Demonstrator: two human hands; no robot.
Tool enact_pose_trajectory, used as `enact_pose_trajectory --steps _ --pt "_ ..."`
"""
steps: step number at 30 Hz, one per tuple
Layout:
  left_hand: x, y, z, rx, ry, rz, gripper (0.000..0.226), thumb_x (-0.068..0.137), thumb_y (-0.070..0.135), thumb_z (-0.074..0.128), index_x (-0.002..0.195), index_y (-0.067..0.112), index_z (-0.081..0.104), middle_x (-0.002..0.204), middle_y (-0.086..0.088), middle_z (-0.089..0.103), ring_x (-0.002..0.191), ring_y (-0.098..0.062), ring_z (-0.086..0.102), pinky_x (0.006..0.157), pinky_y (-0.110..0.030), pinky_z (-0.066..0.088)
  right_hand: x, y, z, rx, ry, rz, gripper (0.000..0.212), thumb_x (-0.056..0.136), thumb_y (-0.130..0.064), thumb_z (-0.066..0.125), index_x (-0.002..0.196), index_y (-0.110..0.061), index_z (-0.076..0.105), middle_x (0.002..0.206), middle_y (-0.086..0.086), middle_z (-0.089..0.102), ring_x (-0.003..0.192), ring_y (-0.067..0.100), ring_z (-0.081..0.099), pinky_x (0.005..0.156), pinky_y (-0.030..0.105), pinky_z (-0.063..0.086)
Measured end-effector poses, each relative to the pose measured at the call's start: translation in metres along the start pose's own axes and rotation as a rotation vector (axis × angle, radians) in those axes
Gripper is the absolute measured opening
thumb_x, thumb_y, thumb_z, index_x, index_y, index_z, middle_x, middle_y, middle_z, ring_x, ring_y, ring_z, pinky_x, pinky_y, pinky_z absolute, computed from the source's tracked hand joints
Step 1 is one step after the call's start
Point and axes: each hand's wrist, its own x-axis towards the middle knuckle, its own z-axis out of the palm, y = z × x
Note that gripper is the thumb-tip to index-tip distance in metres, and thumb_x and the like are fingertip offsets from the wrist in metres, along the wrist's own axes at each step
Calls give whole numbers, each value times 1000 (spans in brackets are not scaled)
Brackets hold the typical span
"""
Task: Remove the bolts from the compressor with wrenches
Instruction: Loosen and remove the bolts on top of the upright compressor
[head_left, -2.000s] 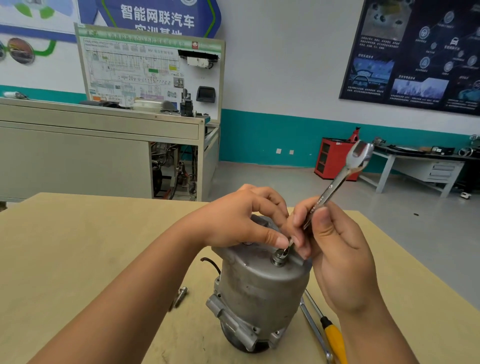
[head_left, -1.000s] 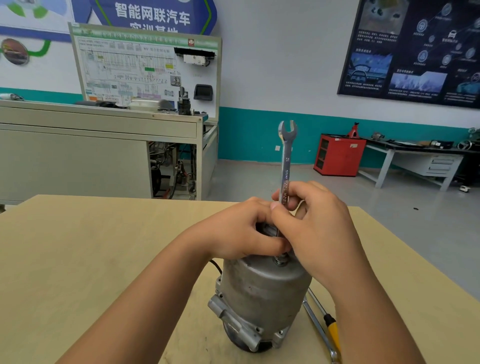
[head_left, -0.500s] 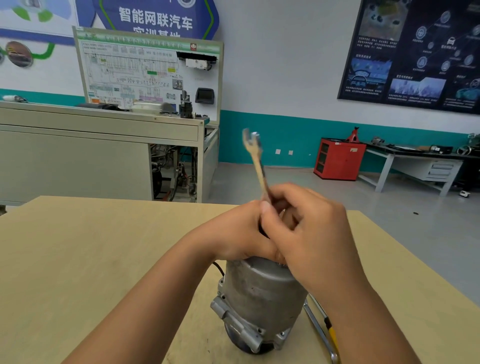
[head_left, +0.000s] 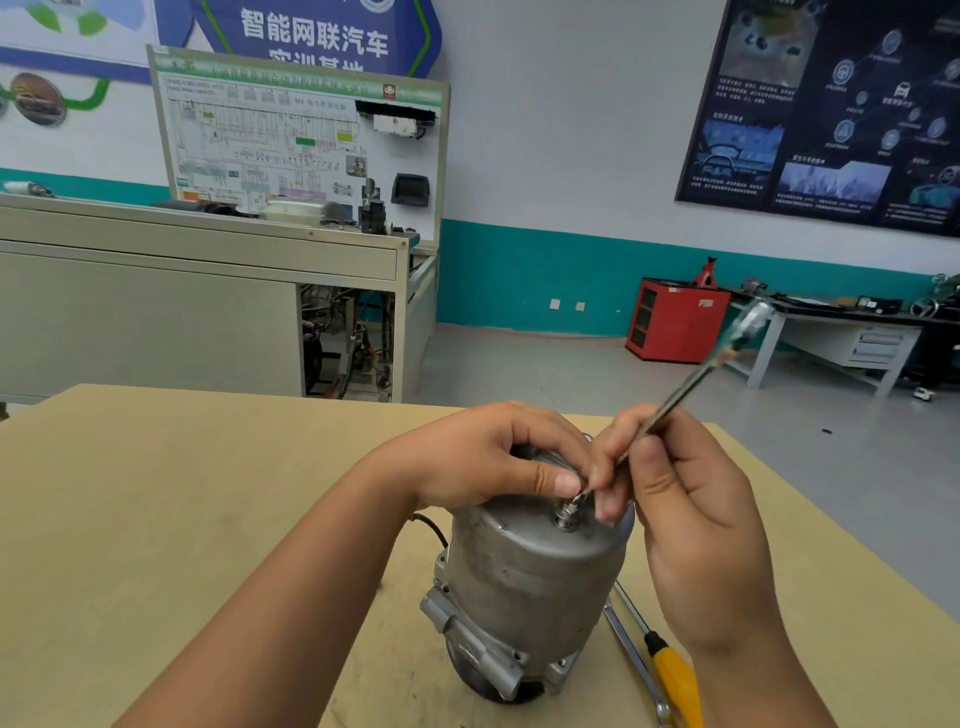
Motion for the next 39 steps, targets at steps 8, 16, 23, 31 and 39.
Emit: enact_pose_trajectory --steps 8,16,23,31,39 --pt "1 -4 3 23 91 -6 19 80 13 73 71 27 63 92 3 63 90 3 57 83 -11 41 9 8 4 118 221 121 26 90 -44 47 79 -25 61 62 -2 58 46 8 40 45 20 38" --pt "0 -9 0 -112 105 -52 19 79 10 72 65 20 65 80 18 62 88 -8 61 84 -23 47 43 -6 -1 -80 97 217 18 93 0 48 89 -17 55 65 -5 67 36 4 39 35 16 34" --pt "-3 -7 -2 -114 70 -47 26 84 19 64 94 -5 66 90 -14 59 86 -24 56 87 -44 46 56 -7 8 -68 -127 354 20 99 -5 37 89 -15 51 51 -9 49 36 1 37 36 14 30" --pt "0 -12 0 -190 87 -77 20 76 10 73 65 21 62 68 12 63 71 -5 59 76 -20 49 46 -5 16 -162 -196 157 21 91 -34 45 81 -24 60 57 -7 50 55 8 47 57 31 40" --pt "-1 -3 0 -145 34 -30 47 82 3 68 54 40 58 63 24 56 66 9 52 69 -4 39 28 -8 5 -1 -133 80 24 87 -41 50 75 -26 66 61 2 62 50 4 51 54 15 41"
